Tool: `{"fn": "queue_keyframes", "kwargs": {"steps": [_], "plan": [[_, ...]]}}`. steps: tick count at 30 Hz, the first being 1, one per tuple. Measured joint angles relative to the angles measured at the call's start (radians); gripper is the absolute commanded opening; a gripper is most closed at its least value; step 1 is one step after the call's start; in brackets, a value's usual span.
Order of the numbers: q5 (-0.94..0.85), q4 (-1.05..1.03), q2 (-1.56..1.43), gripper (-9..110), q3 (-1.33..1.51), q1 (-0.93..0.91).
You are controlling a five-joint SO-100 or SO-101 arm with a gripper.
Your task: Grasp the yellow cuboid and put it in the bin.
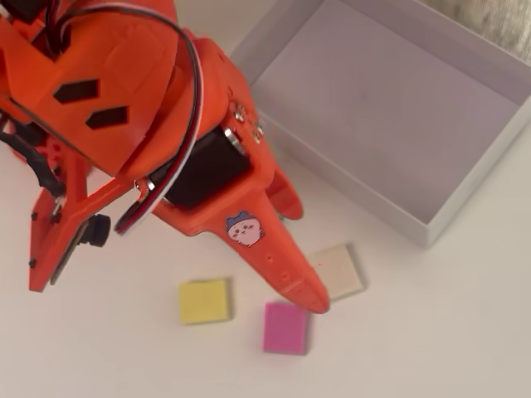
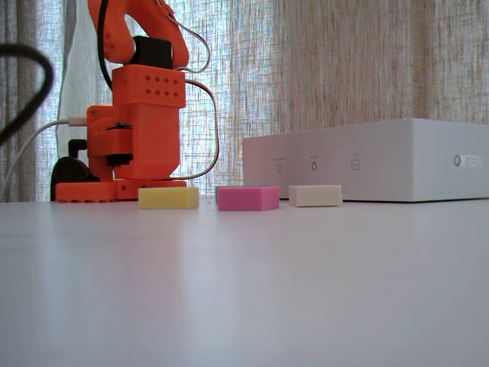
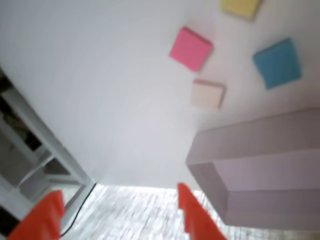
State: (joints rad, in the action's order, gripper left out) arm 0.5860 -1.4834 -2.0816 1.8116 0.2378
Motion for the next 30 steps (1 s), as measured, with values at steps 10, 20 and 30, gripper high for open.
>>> {"fn": "queue_keyframes", "kwargs": {"steps": [10,20,30], "plan": [[0.005,-0.015,0.061,32,0.183,-0.133],[-0.012,0.044,0.213,32,0.249,-0.273],[-0.014,0.055,0.330,31,0.282,-0.304]]}}
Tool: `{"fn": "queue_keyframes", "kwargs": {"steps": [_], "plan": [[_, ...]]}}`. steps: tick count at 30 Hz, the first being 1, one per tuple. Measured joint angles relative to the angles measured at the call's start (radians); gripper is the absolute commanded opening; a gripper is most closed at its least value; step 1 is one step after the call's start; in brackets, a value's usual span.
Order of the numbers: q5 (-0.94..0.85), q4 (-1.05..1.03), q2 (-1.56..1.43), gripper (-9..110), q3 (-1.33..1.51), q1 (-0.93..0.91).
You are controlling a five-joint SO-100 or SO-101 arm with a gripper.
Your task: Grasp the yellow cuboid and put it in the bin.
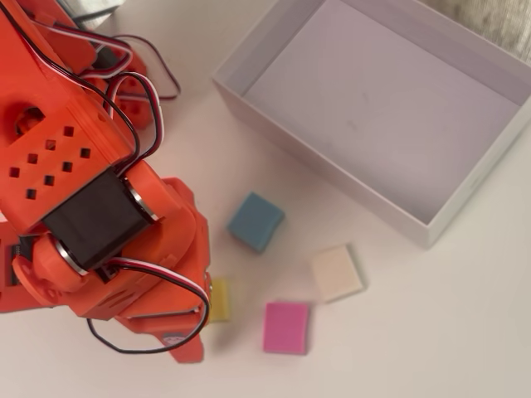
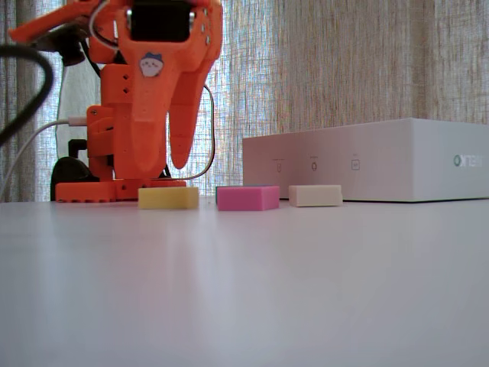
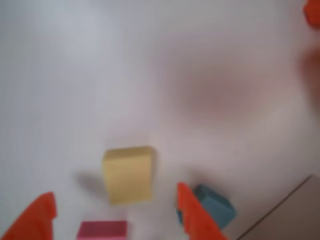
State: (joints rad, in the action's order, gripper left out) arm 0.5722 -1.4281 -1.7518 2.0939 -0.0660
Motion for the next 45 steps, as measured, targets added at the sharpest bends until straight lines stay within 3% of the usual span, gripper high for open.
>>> {"fn": "queue_keyframes", "kwargs": {"steps": [7,14,24,35,45], "plan": [[-0.028,0.057,0.075,31,0.000,-0.011],[-0.063,0.103,0.100,22,0.018,-0.020],[-0.084,0.153,0.097,-8,0.048,-0.021],[-0.164,0.144,0.017,-8,-0.026,-0.002],[-0.403,-0.087,-0.155,-8,-0.431,0.278]]}}
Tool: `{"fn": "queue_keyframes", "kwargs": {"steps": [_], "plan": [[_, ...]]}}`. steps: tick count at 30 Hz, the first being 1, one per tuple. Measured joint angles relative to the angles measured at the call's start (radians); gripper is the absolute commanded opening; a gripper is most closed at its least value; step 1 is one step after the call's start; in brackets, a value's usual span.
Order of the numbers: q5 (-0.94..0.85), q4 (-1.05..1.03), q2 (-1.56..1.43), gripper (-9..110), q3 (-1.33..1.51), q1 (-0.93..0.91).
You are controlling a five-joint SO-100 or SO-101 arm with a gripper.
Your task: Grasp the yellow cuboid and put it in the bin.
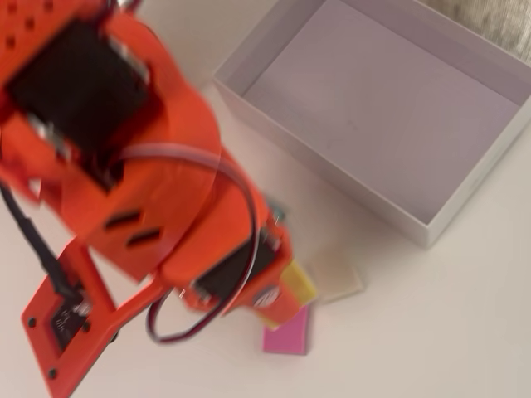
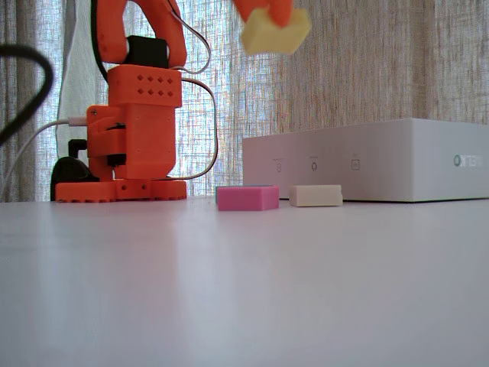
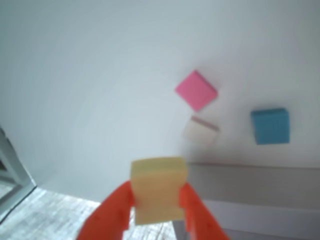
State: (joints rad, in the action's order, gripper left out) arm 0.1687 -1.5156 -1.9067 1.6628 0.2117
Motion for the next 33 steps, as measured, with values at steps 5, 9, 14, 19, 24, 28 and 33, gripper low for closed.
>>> {"fn": "queue_keyframes", "kwargs": {"steps": [5,9,14,19,24,28,33], "plan": [[-0.044,-0.040,-0.089,-8,-0.043,0.235],[-0.104,-0.044,-0.101,-8,-0.044,0.488],[-0.150,0.072,-0.081,-8,0.084,0.683],[-0.184,0.291,-0.080,0,0.310,0.736],[-0.193,0.436,-0.126,17,0.509,0.730],[-0.222,0.600,-0.225,24,0.676,0.698],[-0.284,0.865,-0.364,25,0.830,0.618]]}}
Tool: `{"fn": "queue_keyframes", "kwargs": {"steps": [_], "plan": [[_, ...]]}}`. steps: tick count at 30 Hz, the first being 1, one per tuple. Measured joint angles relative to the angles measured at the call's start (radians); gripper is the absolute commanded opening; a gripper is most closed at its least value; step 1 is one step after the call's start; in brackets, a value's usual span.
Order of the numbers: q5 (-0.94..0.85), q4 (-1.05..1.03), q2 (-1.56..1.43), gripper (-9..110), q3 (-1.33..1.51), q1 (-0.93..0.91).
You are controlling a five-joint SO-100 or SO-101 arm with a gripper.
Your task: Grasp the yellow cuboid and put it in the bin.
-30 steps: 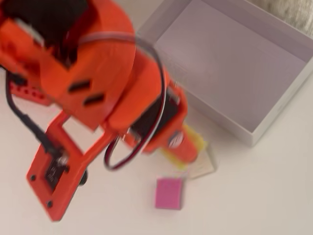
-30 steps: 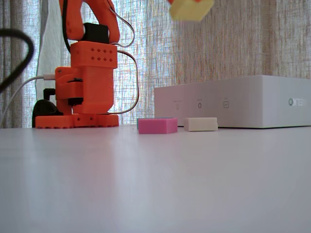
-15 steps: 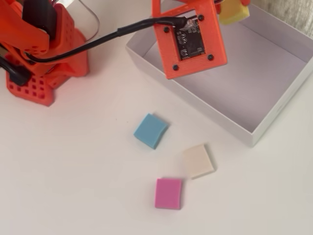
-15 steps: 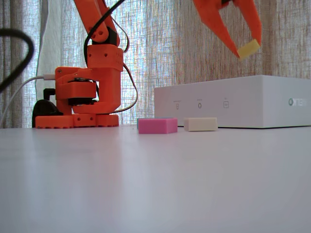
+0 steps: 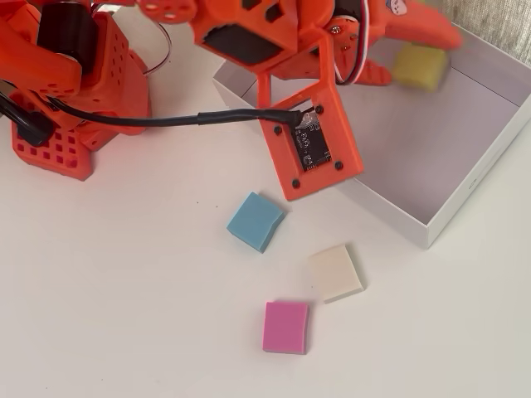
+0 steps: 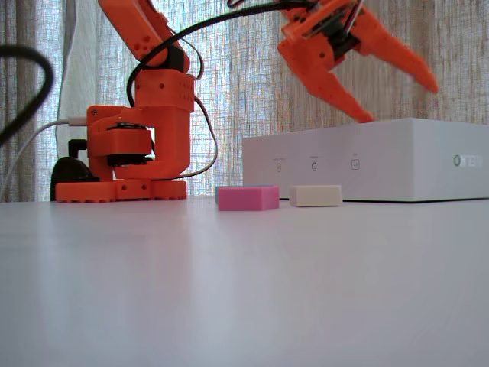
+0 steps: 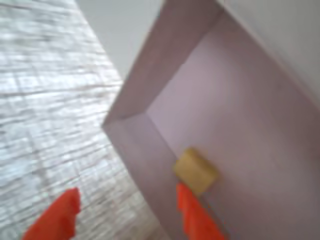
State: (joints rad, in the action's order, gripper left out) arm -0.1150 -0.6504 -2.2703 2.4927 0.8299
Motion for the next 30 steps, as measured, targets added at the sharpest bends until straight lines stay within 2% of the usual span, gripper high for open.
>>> {"fn": "queue_keyframes", "kwargs": {"steps": [3,8,13,18,25,30], "plan": [[-0.018,0.091,-0.074,25,0.003,-0.067],[-0.035,0.284,-0.244,21,0.005,-0.296],[-0.035,0.295,-0.443,16,0.005,-0.561],[-0.034,0.002,-0.663,17,0.067,-0.753],[-0.031,-0.479,-0.948,17,0.230,-0.815],[-0.031,-0.658,-1.022,16,0.318,-0.825]]}}
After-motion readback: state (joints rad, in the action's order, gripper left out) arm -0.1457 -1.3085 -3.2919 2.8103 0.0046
